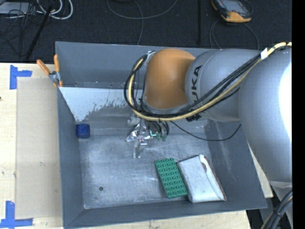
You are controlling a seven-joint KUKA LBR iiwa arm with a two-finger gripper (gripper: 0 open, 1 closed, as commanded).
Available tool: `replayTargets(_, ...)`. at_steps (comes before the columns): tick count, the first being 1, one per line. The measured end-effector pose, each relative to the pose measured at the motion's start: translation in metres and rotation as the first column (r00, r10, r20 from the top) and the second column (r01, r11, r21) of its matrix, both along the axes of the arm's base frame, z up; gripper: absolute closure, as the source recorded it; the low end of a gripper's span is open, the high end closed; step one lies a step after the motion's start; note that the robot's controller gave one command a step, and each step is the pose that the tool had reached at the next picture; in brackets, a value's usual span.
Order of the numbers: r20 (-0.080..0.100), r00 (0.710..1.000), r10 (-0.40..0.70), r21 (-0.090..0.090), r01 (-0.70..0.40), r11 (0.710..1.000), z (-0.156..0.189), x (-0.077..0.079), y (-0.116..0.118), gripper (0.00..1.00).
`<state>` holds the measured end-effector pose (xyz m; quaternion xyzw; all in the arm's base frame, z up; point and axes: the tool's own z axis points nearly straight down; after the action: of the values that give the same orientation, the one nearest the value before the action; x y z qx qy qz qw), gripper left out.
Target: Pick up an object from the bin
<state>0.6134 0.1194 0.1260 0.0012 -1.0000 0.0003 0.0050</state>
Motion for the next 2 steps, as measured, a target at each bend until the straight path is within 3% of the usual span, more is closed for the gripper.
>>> replayTargets(1,0.010,0.994,-0.106,0.008,0.105,0.994,-0.052,0.006,-0.041,0.00)
replayTargets(2,0.018,0.999,-0.038,0.009,0.037,0.999,-0.051,0.011,-0.061,0.00)
